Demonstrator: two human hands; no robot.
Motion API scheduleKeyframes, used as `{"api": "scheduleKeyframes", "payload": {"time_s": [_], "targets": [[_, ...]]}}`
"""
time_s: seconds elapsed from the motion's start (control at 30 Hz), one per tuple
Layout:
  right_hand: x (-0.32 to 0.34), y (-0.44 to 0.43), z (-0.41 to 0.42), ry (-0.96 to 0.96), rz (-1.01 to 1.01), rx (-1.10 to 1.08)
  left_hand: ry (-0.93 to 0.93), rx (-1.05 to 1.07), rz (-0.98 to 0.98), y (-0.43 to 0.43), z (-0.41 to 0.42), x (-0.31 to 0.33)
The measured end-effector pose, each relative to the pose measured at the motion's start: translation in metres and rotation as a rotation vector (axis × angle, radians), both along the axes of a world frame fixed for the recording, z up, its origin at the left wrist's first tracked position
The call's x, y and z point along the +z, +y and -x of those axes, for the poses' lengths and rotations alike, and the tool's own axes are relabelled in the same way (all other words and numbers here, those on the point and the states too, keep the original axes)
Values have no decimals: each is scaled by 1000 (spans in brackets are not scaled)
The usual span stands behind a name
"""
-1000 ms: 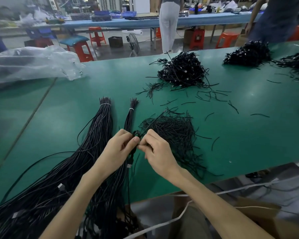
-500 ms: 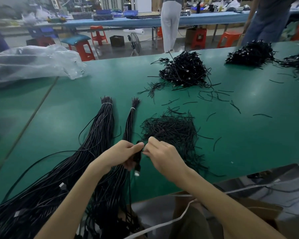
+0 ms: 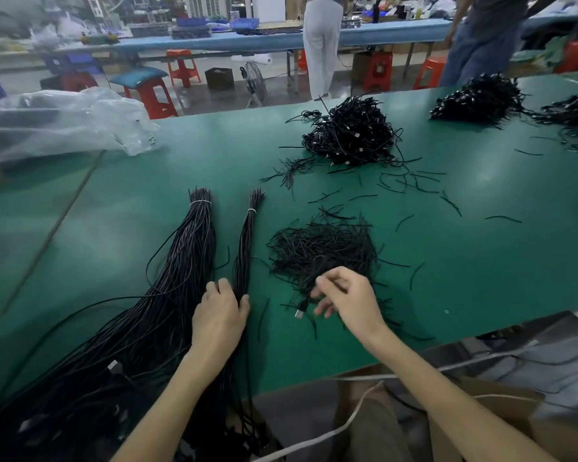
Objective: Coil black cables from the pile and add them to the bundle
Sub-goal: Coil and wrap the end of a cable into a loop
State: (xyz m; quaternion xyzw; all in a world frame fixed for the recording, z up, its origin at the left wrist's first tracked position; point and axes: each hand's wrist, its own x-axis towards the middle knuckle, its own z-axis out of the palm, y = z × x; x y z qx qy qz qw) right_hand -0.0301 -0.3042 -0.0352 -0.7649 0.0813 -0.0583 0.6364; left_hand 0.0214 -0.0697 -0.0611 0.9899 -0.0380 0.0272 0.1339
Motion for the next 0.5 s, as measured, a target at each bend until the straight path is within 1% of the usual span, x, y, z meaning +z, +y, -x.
{"api": "scheduleKeyframes", "payload": {"time_s": [0.13,0.27,0.37,0.5], "targets": [[10,-49,-22,42,-144,-260,-63,25,125,3,-2,-5],[12,-109,-52,115,-226,-492,-18,102,298,8,-3,-8],[2,-138,-67,206,-232,-576,-12,141,379,10,-5,-8],[-10,-154,-77,302,-178,-608,-49,135,482,11,-1,-5]]}}
